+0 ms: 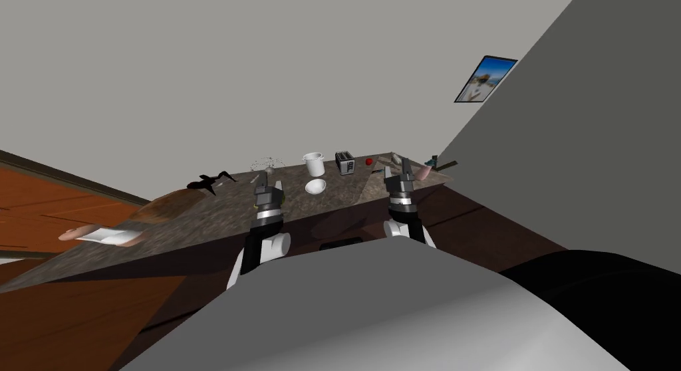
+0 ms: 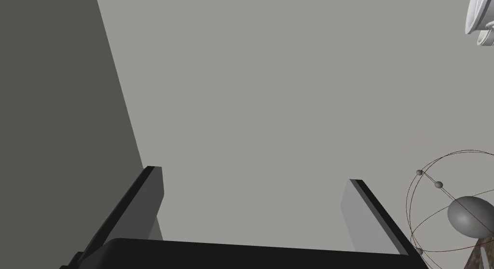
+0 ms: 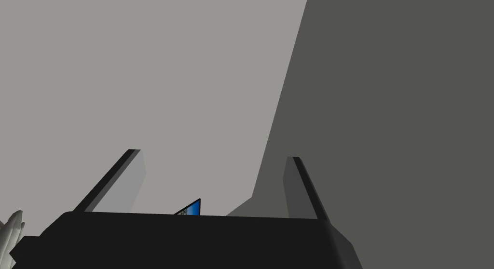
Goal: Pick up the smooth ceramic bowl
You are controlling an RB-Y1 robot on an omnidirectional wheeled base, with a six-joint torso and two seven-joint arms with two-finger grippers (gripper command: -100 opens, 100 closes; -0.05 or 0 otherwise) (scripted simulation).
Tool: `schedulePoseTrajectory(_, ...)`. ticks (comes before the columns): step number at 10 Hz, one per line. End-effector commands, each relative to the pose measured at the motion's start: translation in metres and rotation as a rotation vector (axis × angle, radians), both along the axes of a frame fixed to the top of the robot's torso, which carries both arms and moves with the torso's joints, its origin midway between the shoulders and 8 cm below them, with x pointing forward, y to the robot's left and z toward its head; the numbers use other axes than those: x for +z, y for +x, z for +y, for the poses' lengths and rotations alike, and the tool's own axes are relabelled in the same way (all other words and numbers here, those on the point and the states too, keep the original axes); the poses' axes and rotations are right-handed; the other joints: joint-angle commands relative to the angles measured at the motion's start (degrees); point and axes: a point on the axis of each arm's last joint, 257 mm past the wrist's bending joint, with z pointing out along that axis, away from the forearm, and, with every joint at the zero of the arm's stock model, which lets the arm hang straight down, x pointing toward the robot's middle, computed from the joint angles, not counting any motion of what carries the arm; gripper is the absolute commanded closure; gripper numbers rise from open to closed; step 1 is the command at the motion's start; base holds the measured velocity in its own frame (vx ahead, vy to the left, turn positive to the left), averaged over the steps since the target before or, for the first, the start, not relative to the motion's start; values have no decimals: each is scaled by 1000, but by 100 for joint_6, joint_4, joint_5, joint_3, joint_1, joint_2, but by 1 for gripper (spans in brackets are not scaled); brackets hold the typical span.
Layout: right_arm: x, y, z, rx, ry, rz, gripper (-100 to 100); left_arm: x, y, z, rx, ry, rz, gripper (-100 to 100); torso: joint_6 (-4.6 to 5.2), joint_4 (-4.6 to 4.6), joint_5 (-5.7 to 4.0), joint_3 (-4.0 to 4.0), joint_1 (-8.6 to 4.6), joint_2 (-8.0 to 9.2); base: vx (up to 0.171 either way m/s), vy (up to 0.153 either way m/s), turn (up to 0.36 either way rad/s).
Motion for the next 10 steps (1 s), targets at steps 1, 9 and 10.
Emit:
schedulePoseTrajectory(1, 0, 0, 0, 0, 0, 0, 0, -7, 7, 2, -3, 6, 41, -100, 0, 0, 0, 0, 0, 0, -29, -22, -82)
schedulePoseTrajectory(9, 0, 0, 0, 0, 0, 0, 0, -30, 38, 12, 1, 16, 186, -100, 0, -1, 1, -2, 4, -3, -33, -24, -88)
schedulePoseTrajectory(10, 0, 0, 0, 0, 0, 0, 0, -36, 40, 13, 4, 13, 209, -100, 2, -1, 0, -2, 1, -2, -35, -24, -65)
